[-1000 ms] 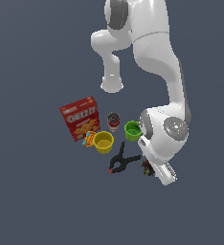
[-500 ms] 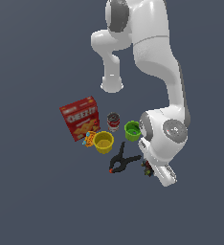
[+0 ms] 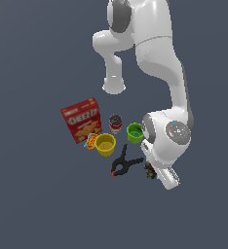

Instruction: Pick up a designated object from a clutter of objects.

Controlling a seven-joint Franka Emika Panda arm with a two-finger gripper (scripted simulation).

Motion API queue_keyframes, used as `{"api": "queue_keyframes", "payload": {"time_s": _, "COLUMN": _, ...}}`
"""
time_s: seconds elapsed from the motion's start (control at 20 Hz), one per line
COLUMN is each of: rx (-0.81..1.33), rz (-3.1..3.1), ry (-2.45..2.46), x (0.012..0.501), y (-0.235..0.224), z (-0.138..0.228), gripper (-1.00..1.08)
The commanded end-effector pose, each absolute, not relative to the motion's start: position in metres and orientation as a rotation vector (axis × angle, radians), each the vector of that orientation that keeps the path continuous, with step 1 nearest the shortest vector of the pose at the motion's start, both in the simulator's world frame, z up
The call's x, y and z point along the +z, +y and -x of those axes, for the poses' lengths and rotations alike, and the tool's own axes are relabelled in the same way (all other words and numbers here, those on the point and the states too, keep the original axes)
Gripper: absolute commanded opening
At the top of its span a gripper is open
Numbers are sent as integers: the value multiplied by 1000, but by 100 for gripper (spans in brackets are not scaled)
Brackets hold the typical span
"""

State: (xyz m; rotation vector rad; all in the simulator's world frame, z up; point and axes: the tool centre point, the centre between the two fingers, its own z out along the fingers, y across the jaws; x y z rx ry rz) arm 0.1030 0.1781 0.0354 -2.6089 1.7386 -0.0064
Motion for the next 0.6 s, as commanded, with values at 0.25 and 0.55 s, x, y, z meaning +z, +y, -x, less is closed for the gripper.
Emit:
{"api": "queue_keyframes", "payload": {"time_s": 0.25, "rx": -7, "rz": 2608, "ry": 1739, "x": 51, "y": 175, "z": -96, "gripper": -100}}
{"api": "queue_keyframes", "payload": {"time_s": 0.55, "rx": -5, "rz": 2608, "ry": 1739, "x": 80, "y": 169, "z": -82, "gripper": -100}}
